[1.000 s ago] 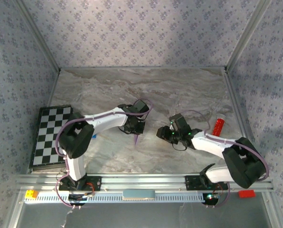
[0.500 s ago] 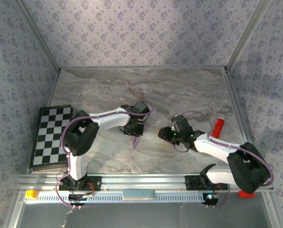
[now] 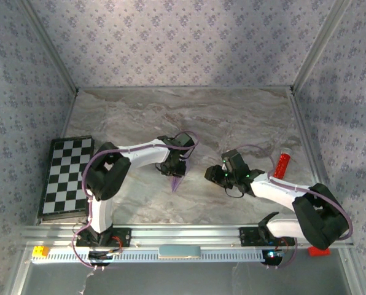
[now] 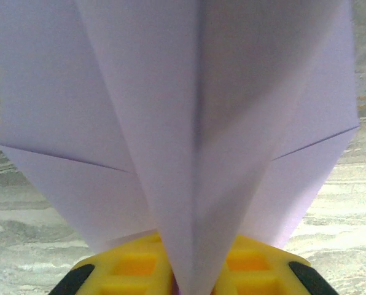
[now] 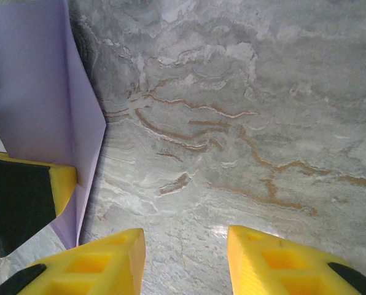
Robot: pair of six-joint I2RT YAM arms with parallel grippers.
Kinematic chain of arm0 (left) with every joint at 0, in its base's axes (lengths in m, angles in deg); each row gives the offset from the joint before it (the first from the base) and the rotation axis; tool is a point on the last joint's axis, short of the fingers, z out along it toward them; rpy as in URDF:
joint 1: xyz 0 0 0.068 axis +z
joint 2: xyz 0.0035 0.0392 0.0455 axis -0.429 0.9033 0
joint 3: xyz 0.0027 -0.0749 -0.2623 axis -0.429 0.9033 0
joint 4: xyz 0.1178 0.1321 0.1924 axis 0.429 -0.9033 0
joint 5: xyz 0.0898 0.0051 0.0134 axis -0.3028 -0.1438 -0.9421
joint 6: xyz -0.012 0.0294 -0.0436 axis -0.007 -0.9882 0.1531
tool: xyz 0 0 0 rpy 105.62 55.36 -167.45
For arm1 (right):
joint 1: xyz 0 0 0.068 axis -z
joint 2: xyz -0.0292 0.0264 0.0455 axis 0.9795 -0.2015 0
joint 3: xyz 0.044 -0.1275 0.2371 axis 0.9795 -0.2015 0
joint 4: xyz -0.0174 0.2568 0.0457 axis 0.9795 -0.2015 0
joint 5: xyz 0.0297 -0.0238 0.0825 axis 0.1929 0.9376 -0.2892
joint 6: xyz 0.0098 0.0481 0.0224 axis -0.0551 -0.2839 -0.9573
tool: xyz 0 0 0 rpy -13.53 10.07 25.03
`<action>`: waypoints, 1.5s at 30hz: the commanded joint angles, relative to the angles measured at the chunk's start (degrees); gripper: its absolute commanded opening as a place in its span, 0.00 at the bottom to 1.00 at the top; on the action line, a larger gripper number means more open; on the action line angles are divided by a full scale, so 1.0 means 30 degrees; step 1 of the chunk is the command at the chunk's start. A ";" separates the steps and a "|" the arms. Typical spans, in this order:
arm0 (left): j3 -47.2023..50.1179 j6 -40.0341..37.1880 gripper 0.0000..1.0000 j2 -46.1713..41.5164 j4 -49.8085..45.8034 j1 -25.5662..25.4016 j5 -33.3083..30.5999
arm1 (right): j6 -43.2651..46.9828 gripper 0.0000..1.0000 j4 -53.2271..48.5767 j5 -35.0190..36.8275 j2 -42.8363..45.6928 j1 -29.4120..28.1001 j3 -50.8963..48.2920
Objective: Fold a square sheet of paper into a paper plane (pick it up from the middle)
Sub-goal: Turn over the paper at the center of the table.
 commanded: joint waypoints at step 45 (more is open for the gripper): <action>-0.1443 0.4320 0.38 0.1516 -0.0682 -0.0637 -0.2075 | 0.0006 0.43 -0.0140 0.0259 0.0401 -0.0020 -0.0136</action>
